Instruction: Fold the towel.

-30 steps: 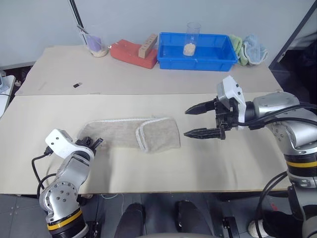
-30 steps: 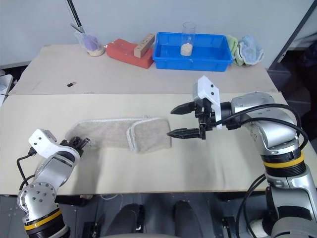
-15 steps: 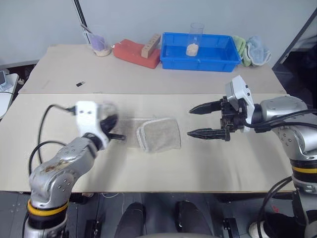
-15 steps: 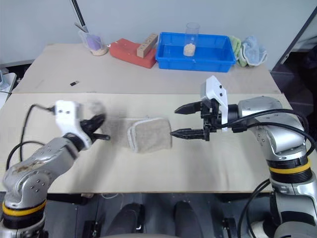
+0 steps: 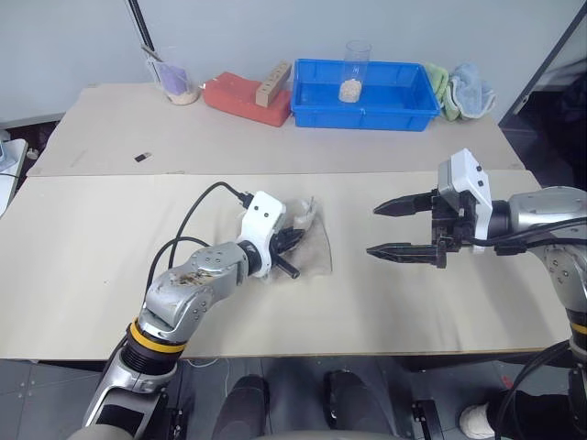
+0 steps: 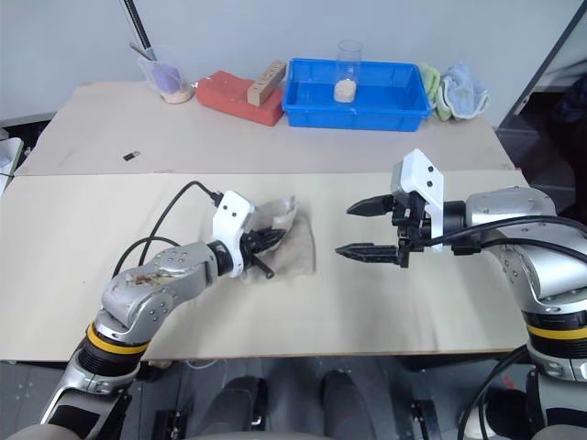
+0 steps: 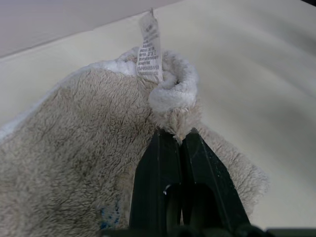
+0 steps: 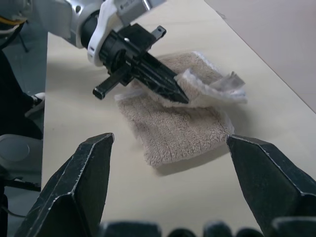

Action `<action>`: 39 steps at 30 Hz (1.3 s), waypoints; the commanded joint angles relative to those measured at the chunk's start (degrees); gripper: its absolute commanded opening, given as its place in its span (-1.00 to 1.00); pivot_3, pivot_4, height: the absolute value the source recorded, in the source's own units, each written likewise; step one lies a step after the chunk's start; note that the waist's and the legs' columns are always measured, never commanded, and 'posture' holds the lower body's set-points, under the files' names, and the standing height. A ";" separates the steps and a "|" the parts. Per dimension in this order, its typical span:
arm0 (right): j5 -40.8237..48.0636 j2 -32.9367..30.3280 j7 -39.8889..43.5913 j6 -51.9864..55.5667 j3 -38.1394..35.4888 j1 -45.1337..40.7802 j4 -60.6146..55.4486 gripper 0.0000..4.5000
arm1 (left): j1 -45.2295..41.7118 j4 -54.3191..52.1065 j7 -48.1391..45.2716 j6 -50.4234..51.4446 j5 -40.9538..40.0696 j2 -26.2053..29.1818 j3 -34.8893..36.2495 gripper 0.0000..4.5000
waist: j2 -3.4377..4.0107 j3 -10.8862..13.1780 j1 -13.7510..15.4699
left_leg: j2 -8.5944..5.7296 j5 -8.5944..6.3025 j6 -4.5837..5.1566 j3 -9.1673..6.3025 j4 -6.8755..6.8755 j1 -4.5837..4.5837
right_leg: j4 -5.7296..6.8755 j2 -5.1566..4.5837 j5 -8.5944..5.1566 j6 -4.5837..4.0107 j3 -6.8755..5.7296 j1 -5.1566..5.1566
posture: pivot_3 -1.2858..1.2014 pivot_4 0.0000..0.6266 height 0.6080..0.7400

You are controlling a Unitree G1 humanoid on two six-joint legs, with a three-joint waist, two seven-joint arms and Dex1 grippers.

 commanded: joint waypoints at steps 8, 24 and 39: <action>1.45 -0.39 -2.84 1.06 -1.49 1.04 -2.68 0.80 | 2.13 -4.57 -11.83 -7.08 3.53 3.83 2.85 0.03 | 0.00 0.00 -0.10 | 0.03 0.00 0.00 0.00 -0.01 0.00 | 0.00 0.02 0.00 0.00 0.00 -0.02 | 0.03 -0.52 1.00; -8.94 21.53 -28.02 12.36 11.76 -6.43 4.89 0.80 | 14.22 3.00 -48.51 -23.33 0.01 31.43 26.09 0.98 | 0.04 0.03 -0.46 | 0.12 0.00 0.00 0.13 -0.08 0.06 | 0.06 0.08 -0.01 -0.01 0.00 -0.11 | 0.03 -0.52 1.00; -13.01 30.82 -37.99 20.71 12.22 -7.19 10.22 0.80 | 15.20 5.54 -57.12 -25.91 -2.36 32.02 29.49 0.98 | 0.06 0.04 -0.67 | 0.14 0.00 0.00 0.10 -0.07 -0.14 | 0.10 0.04 0.00 -0.01 -0.06 -0.28 | 0.03 -0.52 1.00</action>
